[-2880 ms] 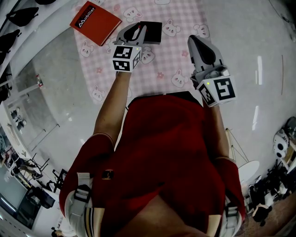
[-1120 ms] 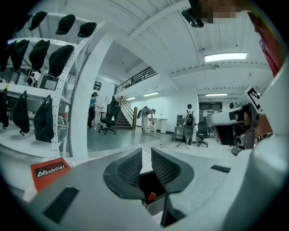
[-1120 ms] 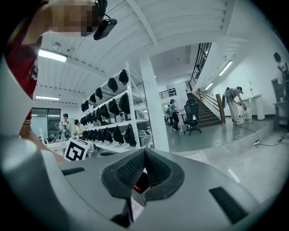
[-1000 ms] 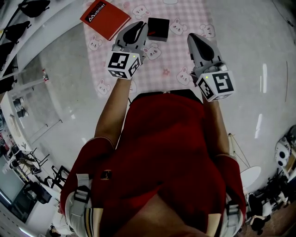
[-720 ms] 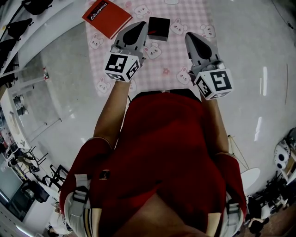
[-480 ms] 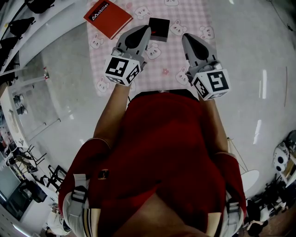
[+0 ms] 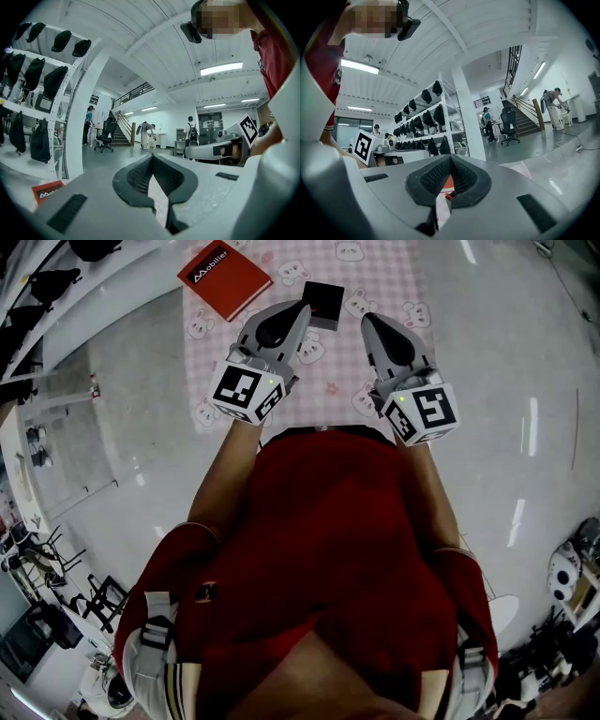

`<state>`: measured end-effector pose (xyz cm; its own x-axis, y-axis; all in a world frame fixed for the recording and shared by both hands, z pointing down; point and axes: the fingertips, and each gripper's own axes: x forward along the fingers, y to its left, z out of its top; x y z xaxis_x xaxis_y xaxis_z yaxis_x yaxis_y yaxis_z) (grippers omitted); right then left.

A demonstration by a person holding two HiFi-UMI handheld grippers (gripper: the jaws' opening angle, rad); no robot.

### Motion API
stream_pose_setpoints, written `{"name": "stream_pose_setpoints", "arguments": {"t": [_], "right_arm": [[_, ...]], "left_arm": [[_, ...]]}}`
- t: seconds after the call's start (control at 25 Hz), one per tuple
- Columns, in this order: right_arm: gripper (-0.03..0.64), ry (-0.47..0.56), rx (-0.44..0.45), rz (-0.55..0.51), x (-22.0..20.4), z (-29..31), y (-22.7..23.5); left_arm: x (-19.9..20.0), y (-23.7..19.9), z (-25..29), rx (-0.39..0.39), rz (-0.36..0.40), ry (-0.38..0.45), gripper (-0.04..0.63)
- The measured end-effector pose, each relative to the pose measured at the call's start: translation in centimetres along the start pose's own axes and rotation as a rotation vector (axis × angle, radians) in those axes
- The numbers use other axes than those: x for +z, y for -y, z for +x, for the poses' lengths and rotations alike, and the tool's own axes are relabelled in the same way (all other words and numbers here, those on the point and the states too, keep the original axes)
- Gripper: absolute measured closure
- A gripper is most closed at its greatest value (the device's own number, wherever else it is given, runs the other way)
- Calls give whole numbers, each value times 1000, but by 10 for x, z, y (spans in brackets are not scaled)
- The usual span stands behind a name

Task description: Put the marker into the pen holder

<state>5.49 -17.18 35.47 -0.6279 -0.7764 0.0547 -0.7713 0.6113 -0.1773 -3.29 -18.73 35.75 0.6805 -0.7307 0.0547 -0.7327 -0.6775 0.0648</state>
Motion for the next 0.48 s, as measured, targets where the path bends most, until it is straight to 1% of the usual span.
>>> {"name": "stream_pose_setpoints", "arguments": {"t": [0.28,0.48], "right_arm": [[618,28,15,-10,12,-5,-1],[618,64,35,-26,33,-11,-5]], "left_arm": [[18,10,-3,-7,33,35,589],[36,18,-7,-25,47,56,589]]}}
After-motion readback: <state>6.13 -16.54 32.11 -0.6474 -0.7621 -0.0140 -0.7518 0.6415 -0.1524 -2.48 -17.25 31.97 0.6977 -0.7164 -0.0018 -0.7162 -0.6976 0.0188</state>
